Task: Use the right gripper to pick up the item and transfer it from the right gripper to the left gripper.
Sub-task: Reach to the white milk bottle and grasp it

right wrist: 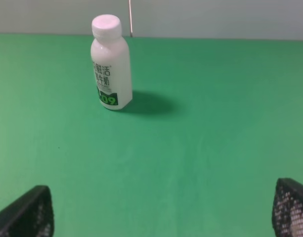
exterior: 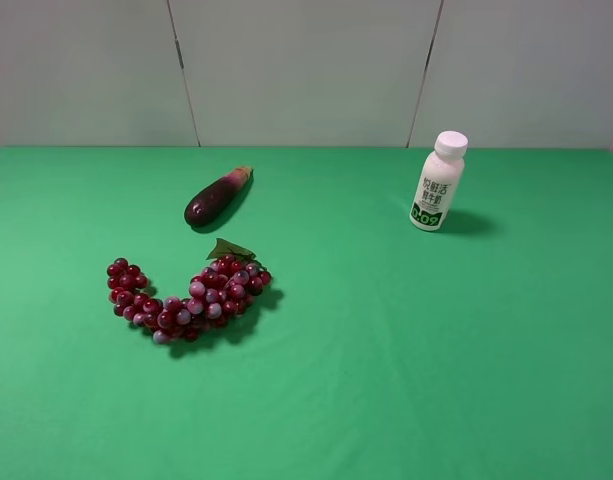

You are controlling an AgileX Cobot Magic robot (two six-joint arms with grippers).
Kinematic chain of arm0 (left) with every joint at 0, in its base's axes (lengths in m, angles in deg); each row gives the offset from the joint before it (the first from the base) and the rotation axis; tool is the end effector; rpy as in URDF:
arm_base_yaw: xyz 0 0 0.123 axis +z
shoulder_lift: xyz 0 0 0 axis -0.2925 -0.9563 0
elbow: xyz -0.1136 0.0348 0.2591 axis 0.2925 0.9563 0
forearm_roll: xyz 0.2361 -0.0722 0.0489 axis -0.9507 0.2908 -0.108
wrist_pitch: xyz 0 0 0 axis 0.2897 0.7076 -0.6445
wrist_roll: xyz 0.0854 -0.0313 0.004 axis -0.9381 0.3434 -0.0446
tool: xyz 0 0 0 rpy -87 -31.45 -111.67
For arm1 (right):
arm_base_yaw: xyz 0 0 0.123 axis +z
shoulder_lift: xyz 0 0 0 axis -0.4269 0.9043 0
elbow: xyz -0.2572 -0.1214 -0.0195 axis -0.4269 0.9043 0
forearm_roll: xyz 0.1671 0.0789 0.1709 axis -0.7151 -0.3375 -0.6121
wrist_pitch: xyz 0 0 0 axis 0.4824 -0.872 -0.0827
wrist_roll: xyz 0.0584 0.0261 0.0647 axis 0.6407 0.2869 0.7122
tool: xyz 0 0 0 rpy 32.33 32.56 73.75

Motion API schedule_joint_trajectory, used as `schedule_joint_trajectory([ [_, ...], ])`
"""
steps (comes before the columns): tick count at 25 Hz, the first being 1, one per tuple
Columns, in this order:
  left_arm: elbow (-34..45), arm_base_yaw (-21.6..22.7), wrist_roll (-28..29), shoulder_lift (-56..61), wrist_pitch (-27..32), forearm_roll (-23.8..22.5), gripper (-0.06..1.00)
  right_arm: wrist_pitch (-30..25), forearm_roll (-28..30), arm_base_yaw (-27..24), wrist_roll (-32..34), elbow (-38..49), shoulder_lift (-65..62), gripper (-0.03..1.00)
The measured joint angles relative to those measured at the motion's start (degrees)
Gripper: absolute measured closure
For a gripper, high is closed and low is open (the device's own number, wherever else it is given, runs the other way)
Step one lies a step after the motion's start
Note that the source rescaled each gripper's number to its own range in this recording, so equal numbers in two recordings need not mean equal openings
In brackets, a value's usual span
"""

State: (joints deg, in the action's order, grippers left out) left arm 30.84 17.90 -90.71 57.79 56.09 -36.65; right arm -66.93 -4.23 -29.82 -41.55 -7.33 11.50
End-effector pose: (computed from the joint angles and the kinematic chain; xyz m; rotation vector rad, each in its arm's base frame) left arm -0.0041 -0.0052 0.2738 0.1551 2.0471 0.0328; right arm -0.0035 0.0142 0.2791 -0.0720 2.0051 0.0688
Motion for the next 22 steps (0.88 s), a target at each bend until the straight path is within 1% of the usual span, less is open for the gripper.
schedule_joint_trajectory([
  [22, 0.00, 0.00, 0.00, 0.00, 0.00, 0.00, -0.05, 0.00, 0.00, 0.00, 0.00, 0.00, 0.00, 0.08],
])
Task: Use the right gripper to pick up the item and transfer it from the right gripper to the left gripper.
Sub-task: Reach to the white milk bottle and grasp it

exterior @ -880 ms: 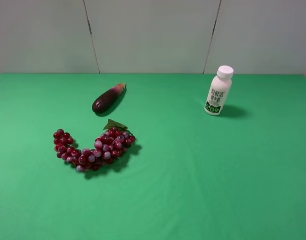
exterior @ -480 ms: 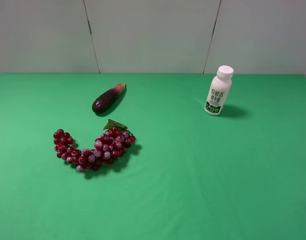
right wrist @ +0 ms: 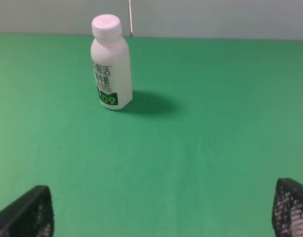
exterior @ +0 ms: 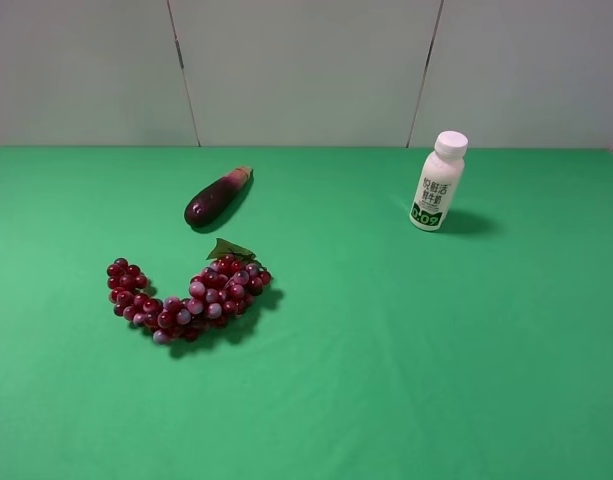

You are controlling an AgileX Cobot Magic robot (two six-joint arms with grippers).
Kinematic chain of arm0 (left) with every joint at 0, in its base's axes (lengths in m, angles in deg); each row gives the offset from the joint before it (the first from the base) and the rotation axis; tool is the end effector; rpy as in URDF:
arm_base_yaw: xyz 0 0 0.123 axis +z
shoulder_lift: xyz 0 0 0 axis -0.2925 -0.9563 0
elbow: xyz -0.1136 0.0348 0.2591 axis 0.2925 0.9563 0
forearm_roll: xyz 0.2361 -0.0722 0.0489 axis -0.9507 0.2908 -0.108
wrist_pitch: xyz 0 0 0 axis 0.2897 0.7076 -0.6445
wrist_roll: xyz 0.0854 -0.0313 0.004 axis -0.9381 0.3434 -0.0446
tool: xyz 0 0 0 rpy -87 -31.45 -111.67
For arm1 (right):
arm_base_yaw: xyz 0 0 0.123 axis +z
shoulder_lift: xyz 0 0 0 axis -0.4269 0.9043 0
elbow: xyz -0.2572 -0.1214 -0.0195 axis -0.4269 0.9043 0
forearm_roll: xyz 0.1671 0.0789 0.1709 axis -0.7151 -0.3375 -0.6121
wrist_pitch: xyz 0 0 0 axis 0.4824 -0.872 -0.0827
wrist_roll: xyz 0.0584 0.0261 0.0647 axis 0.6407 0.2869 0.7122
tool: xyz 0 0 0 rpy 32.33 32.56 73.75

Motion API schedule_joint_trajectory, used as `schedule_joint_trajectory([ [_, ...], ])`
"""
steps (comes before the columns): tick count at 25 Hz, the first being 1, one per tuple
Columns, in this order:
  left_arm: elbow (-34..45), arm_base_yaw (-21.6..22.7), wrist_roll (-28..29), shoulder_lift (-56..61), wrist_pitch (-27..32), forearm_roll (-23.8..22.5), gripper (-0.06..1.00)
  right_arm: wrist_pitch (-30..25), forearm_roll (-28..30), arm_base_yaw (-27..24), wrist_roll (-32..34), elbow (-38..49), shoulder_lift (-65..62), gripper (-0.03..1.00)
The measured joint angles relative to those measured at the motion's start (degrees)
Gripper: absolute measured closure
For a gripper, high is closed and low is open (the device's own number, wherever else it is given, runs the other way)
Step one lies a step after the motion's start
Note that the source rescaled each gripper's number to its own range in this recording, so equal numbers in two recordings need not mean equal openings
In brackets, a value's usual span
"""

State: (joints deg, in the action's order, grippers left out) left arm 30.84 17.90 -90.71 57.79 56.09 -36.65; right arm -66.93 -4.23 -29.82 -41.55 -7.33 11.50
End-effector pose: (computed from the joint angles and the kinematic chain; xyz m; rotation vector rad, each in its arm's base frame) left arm -0.0041 -0.0052 0.2738 0.1551 2.0471 0.0328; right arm -0.0035 0.0142 0.2791 -0.0720 2.0051 0.0688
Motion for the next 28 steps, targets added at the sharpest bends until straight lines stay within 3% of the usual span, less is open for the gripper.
schedule_joint_trajectory([
  [28, 0.00, 0.00, 0.00, 0.00, 0.00, 0.00, -0.05, 0.00, 0.00, 0.00, 0.01, 0.00, 0.00, 0.08],
])
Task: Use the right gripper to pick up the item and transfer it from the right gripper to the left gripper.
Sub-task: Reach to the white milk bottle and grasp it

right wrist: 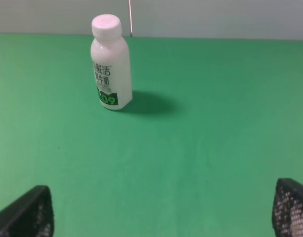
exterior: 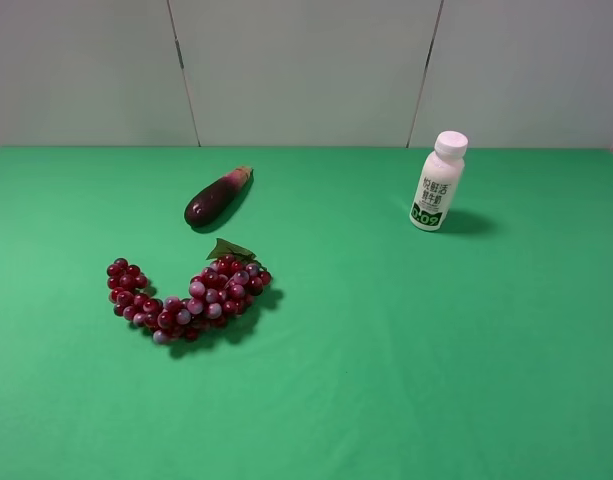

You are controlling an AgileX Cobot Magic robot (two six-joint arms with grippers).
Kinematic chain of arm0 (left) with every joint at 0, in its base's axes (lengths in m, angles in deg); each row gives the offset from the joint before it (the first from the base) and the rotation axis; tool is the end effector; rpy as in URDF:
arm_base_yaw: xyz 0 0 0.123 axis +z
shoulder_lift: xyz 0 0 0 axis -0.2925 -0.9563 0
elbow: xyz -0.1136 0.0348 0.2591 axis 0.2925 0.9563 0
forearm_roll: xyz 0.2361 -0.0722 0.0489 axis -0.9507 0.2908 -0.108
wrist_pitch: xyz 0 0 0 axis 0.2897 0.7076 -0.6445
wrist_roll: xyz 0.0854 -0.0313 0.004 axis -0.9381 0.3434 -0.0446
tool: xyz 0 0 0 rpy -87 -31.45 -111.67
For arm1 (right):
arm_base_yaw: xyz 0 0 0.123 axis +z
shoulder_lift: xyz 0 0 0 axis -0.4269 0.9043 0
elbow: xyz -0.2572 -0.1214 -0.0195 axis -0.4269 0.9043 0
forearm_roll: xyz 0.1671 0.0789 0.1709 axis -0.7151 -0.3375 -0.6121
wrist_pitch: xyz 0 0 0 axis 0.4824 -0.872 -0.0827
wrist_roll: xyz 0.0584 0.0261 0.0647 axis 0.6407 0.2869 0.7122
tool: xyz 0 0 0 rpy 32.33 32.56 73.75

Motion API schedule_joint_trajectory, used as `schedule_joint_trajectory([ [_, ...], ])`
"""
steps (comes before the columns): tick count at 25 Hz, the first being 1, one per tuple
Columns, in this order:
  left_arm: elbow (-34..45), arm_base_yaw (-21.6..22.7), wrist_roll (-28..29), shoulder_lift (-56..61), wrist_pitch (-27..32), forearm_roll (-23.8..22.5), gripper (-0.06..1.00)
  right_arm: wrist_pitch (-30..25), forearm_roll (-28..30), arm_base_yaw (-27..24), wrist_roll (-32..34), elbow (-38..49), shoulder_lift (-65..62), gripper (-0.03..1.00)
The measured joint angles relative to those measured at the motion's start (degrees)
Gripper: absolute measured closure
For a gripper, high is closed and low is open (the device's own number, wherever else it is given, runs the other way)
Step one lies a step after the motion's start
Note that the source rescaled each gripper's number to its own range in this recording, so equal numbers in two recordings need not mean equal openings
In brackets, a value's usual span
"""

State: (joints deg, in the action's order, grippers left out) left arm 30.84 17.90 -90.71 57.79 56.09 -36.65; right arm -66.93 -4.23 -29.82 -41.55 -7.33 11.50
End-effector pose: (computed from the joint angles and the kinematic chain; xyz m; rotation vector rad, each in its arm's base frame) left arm -0.0041 -0.0052 0.2738 0.1551 2.0471 0.0328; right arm -0.0035 0.0142 0.2791 -0.0720 2.0051 0.0688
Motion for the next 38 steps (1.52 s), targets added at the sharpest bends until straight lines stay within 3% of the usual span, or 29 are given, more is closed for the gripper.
schedule_joint_trajectory([
  [13, 0.00, 0.00, -0.06, 0.00, 0.00, 0.00, -0.05, 0.00, 1.66, 0.00, 1.81, 0.00, 2.36, 0.08],
  [18, 0.00, 0.00, -0.06, 0.00, 0.00, 0.00, -0.05, 1.20, 2.21, 0.00, -0.37, -2.16, 14.85, 0.08],
  [26, 0.00, 0.00, -0.06, 0.00, 0.00, 0.00, -0.05, 3.48, 2.56, 0.30, -3.08, -15.03, 40.85, 0.07],
  [30, 0.00, 0.00, -0.06, 0.00, 0.00, 0.00, -0.05, 4.11, 3.25, 6.76, -0.70, -23.22, 51.89, -0.03],
  [34, 0.00, 0.00, -0.06, 0.00, 0.00, 0.00, -0.05, 4.49, 8.82, 14.90, 7.00, -31.08, 62.64, -0.03],
  [38, 0.00, 0.00, -0.06, 0.00, 0.00, 0.00, -0.06, 4.67, 11.57, 17.53, 13.55, -39.55, 73.54, -0.03],
])
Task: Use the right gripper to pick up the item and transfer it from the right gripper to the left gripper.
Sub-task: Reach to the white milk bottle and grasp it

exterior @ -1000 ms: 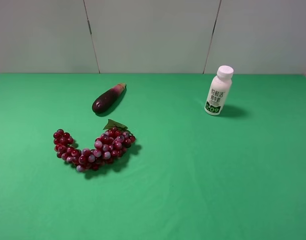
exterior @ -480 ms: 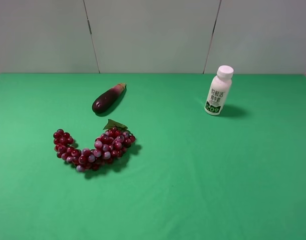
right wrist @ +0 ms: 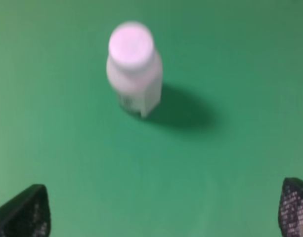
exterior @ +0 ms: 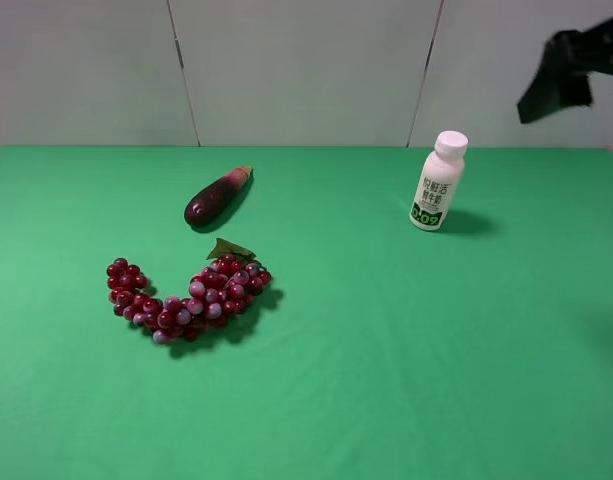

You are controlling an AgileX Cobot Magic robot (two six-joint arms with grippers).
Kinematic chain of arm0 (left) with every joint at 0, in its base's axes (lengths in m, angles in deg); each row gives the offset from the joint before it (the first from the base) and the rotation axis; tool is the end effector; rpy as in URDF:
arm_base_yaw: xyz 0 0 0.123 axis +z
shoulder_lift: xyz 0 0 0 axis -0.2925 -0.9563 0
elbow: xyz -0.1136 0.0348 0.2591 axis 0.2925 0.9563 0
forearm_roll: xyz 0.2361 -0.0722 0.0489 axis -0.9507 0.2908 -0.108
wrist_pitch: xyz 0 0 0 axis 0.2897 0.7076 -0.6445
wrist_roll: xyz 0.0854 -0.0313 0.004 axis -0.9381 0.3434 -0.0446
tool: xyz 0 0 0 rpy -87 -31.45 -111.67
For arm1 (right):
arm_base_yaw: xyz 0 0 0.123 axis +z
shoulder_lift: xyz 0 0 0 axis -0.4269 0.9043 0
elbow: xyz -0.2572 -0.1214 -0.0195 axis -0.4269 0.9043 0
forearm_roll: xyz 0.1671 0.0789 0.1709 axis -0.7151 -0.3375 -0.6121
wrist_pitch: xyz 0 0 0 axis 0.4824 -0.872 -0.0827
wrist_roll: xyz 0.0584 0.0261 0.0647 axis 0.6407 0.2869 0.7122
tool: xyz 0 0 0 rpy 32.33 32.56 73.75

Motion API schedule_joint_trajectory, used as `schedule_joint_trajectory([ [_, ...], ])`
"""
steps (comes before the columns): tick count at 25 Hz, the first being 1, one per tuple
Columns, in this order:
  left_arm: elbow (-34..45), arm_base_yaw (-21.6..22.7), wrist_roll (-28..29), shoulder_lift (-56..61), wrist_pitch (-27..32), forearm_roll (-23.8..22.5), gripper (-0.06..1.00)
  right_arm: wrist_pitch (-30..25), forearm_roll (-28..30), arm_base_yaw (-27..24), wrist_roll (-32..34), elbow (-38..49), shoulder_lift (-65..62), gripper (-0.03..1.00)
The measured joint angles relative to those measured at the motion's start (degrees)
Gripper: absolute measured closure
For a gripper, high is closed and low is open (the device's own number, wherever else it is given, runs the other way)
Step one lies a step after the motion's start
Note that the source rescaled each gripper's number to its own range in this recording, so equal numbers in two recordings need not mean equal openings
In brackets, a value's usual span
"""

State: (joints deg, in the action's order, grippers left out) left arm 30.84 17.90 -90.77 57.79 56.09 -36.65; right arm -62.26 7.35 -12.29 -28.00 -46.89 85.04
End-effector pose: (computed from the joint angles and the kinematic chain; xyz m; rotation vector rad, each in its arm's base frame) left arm -0.0041 -0.0052 0.2738 0.1562 2.0470 0.0335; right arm 0.2528 0.0564 0.3504 -0.1817 2.5258 0.0969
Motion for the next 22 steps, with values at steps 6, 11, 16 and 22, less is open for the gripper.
schedule_joint_trajectory([
  [6, 0.00, 0.00, 0.00, 0.00, 0.00, 0.00, -0.06, -3.40, 0.34, 0.30, 3.84, -10.78, 14.13, -0.03],
  [11, 0.00, 0.00, 0.00, 0.00, 0.00, 0.00, -0.06, -4.57, -0.65, 0.30, 3.84, -17.71, 22.42, -0.03],
  [16, 0.00, 0.00, 0.00, 0.00, 0.00, 0.00, -0.06, -4.59, -2.01, 0.30, 3.84, -22.73, 27.91, -0.03],
  [22, 0.00, 0.00, 0.00, 0.00, 0.00, 0.00, -0.06, -4.30, -3.25, 0.30, 3.84, -25.16, 33.50, -0.03],
])
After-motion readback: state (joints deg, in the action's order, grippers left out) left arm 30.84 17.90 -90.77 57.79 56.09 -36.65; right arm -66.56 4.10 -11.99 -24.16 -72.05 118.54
